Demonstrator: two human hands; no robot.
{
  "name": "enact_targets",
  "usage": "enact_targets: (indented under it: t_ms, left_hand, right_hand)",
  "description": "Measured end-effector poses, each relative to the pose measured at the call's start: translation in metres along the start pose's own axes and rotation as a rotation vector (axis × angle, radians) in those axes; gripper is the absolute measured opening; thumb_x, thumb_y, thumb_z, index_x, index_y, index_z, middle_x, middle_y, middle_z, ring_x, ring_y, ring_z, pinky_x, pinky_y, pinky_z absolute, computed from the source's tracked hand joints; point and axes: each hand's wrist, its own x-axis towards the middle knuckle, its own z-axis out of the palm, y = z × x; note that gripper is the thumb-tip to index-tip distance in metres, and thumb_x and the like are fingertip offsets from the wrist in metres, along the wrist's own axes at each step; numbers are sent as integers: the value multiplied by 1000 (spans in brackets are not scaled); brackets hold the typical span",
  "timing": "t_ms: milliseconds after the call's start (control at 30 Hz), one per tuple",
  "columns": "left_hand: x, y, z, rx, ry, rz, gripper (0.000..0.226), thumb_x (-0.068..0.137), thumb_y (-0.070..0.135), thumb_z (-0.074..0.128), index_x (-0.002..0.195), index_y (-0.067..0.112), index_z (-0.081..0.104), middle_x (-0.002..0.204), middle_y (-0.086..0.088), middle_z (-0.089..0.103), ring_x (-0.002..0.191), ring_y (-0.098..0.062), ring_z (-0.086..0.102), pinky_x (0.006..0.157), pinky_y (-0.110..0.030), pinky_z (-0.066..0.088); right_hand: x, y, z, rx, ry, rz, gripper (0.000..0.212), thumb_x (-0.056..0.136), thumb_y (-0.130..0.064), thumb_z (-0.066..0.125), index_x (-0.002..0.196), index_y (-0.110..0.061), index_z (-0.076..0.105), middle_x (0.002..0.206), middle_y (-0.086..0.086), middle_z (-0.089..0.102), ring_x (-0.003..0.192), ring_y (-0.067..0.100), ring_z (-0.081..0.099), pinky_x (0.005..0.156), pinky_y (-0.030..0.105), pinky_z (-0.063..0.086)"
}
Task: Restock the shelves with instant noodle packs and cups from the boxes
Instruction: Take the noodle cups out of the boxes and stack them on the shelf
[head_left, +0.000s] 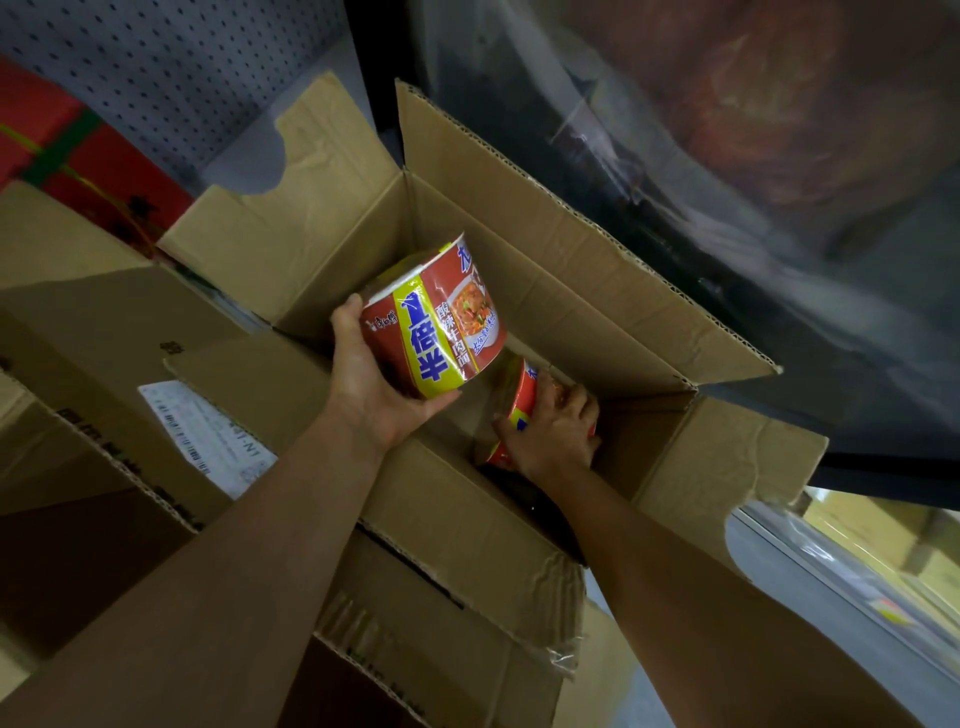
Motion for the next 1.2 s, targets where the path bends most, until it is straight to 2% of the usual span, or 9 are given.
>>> enact_targets:
  t_ms: [100,300,400,567,667,867,967,1100,1200]
  left_hand:
    - [0,0,-1,8,8,1,42,89,62,42,96,23,56,109,-9,58,101,-31,58,76,-49,50]
    - [0,0,-1,16,7,6,41,90,61,41,96,23,55,108,-9,58,99,-30,57,75,-49,50]
    - [-1,1,0,11,9,-4,42,90,60,41,99,22,56,105,-9,57,94,-29,57,70,-46,50]
    - [-3,-1,1,45,3,31,51,90,58,45,130,26,47,111,-6,55,97,-26,56,75,-48,52]
    - [-7,-2,2,39,5,58,44,89,54,47,123,27,51,106,-3,57,95,-23,58,75,-46,53]
    - [-20,-1,-2,48,12,120,56,87,52,53,135,27,44,112,-4,61,99,-23,62,78,-49,56]
    - [-31,2,-4,47,12,153,58,87,51,54,137,26,42,114,-5,62,99,-23,63,73,-48,58]
    - [-52,7,-5,92,-11,205,54,89,48,52,138,28,42,114,-3,63,102,-24,63,85,-50,53]
    - [-72,15,-3,106,-36,238,55,87,48,56,138,30,43,118,-4,63,103,-25,63,81,-50,55]
  right_hand:
    - [3,-3,-1,-23,44,-63,88,84,-60,56,151,-29,7,156,16,1,143,38,4,113,55,19]
    - [-2,-4,4,43,-11,41,89,82,-64,56,150,-36,4,156,19,-9,141,45,2,109,58,26]
    - [1,-7,-1,33,-12,58,85,84,-62,55,150,-35,8,155,19,-3,139,46,10,105,56,34]
    - [2,-7,-3,40,6,49,81,85,-59,56,149,-35,12,151,18,5,135,46,16,104,58,34]
    - [-2,-1,-6,101,18,47,78,86,-57,56,148,-33,16,148,17,11,134,45,20,103,55,36]
    - [-22,5,-25,202,62,46,73,88,-52,54,147,-28,20,145,17,18,129,42,28,99,47,39]
    - [-38,4,-37,223,81,26,73,88,-52,54,148,-29,19,145,15,17,130,41,29,97,48,42]
    - [-63,-1,-58,254,105,7,72,87,-53,53,147,-30,20,144,14,19,128,41,31,98,50,44]
    - [-85,-7,-77,262,132,-5,72,88,-55,52,148,-31,20,143,13,21,129,40,31,99,49,43]
